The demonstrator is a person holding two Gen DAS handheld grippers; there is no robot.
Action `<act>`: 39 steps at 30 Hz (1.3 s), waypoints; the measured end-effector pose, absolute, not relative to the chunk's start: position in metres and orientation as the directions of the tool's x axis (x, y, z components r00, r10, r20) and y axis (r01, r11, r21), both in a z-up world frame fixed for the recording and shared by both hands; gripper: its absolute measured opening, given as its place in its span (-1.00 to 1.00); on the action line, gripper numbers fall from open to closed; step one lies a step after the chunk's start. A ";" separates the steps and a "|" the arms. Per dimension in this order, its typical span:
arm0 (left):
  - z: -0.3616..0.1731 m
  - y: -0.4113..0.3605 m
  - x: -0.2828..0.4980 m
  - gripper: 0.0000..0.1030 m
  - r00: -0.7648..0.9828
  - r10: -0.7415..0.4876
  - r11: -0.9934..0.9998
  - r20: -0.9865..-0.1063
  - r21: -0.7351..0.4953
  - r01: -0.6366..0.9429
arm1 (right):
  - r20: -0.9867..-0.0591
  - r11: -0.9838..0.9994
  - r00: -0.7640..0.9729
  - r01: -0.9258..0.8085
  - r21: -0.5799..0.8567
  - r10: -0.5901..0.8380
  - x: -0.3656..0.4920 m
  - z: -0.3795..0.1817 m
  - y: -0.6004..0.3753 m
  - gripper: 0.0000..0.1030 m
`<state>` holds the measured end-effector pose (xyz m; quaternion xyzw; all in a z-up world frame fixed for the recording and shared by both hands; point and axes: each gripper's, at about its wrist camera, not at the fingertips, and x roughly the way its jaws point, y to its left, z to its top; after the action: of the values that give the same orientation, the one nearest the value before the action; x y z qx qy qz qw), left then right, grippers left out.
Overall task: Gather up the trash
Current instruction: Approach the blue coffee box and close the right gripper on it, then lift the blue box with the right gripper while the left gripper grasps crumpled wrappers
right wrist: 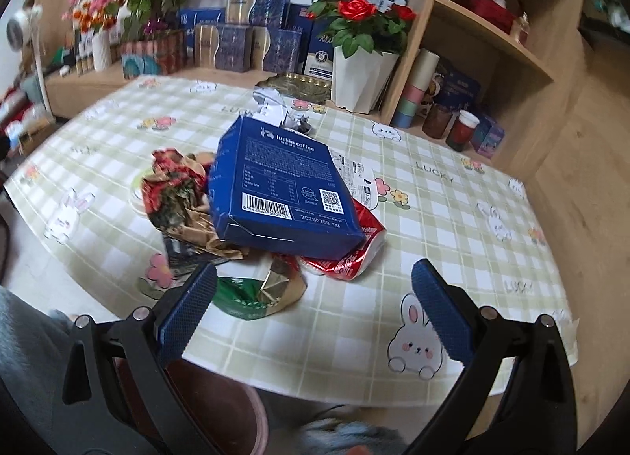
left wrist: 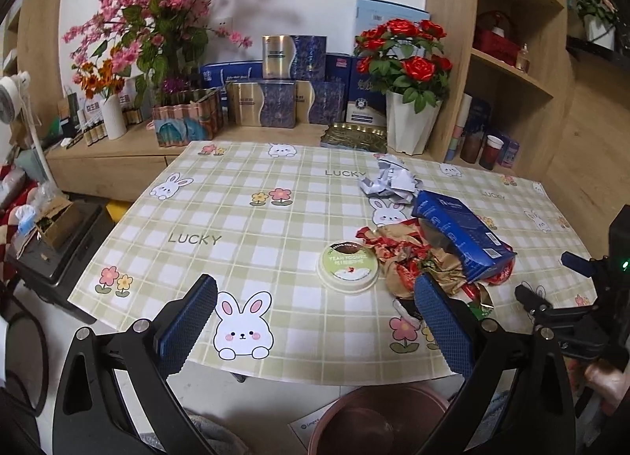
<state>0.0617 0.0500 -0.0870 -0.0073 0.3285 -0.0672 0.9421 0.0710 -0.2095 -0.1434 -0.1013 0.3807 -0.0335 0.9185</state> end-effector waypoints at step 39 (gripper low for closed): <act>-0.112 0.052 0.095 0.90 0.753 -0.149 0.989 -0.642 -0.086 0.122 | -0.770 0.997 0.635 0.002 -0.075 -0.059 0.190 -0.125 -0.224 -0.38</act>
<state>0.0947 0.0523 -0.1122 -0.0194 0.3443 -0.0722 0.9359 0.1904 -0.2243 -0.1250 -0.0333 0.4269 -0.0170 0.9035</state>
